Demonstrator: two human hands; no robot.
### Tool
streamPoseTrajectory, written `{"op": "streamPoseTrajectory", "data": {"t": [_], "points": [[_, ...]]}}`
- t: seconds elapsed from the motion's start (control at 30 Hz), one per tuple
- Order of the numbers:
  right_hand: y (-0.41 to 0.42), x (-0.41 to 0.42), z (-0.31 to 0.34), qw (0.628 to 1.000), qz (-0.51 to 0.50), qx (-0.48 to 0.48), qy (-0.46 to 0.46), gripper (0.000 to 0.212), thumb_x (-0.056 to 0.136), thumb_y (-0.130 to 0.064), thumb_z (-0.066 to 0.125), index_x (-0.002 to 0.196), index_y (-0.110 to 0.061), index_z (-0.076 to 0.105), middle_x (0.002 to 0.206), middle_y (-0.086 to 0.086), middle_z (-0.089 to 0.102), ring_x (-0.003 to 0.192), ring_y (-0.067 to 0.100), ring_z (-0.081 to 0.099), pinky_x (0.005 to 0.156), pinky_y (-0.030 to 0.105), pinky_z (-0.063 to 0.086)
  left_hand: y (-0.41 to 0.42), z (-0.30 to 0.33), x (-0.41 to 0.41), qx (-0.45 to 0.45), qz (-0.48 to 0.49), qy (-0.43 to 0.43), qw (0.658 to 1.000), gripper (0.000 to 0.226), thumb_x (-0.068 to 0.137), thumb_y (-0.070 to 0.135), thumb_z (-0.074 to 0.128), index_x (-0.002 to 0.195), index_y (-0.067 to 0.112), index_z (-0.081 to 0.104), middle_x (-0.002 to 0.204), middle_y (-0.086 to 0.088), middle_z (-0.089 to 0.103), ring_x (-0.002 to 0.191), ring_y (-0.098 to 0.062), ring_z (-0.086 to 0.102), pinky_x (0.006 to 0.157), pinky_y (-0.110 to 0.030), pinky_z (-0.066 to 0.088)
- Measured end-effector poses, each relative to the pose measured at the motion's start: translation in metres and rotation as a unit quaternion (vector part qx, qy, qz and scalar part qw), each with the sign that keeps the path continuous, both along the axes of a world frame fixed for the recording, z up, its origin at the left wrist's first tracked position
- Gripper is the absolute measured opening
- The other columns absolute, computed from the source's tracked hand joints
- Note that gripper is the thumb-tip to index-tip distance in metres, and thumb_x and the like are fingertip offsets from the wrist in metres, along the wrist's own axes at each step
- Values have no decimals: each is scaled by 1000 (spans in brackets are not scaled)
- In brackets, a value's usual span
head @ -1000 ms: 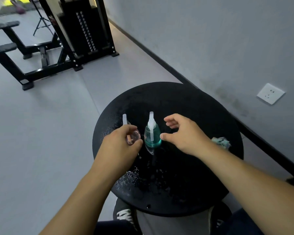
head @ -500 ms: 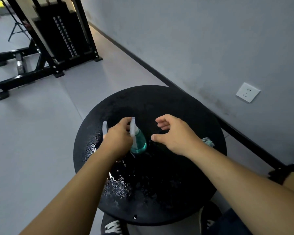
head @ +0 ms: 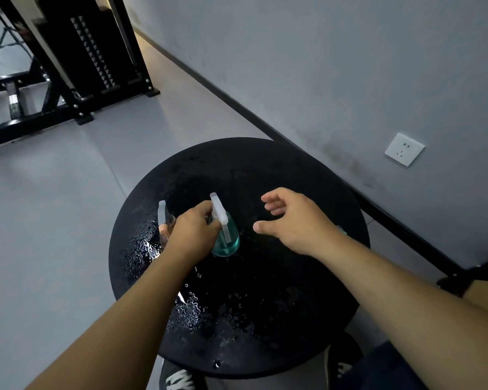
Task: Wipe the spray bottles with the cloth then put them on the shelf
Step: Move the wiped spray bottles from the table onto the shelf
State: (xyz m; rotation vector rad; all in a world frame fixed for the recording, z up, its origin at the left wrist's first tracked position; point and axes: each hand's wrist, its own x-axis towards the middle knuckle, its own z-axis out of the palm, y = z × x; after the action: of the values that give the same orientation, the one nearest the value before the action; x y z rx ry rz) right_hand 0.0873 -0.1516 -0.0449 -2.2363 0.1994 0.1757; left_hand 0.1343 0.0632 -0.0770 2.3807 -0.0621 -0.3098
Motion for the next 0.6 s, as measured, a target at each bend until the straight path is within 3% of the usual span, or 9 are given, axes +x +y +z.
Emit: {"op": "streamPoseTrajectory", "data": {"t": [0.23,0.33,0.43,0.47,0.53,0.6], "points": [[-23,-16,12,1000,-18,1,-8,59,83,-35,85,134,-30,57,121,-15,60,114,4,58,87,20,44,2,16,-14,5,14,-14,1000,8,105,35,57,106,33,65,97,2,78,91,-18,75,97,-49,56],[-29,-29,16,1000,-22,-4,-13,59,85,-33,85,136,-29,57,125,-12,59,117,5,57,85,19,43,1,31,-26,0,13,-19,1000,7,106,34,58,108,32,65,99,3,77,95,-18,75,93,-40,56],[-33,-45,21,999,-28,-9,-23,59,84,-34,85,136,-29,57,127,-11,59,117,6,57,88,21,45,-4,47,-42,-16,12,-38,999,9,108,34,59,110,32,68,106,12,76,102,-5,69,115,-41,43],[-36,-51,24,999,-33,-11,-27,60,84,-34,85,136,-29,57,127,-12,59,117,5,58,91,22,47,-5,52,-49,-18,7,-41,999,10,108,34,59,110,33,68,107,14,75,101,-1,67,117,-32,38],[-42,-64,30,998,-44,-9,-37,60,83,-36,85,136,-30,56,126,-13,59,117,5,58,94,24,49,-9,66,-64,-28,-2,-37,999,9,108,34,60,111,33,68,108,15,74,98,3,65,91,-9,41],[-49,-80,41,997,-53,-4,-49,58,83,-38,85,134,-31,57,125,-14,59,115,3,58,89,20,47,-13,78,-78,-55,-7,-39,998,5,107,35,64,110,36,68,107,15,74,99,0,68,74,-13,45]]}}
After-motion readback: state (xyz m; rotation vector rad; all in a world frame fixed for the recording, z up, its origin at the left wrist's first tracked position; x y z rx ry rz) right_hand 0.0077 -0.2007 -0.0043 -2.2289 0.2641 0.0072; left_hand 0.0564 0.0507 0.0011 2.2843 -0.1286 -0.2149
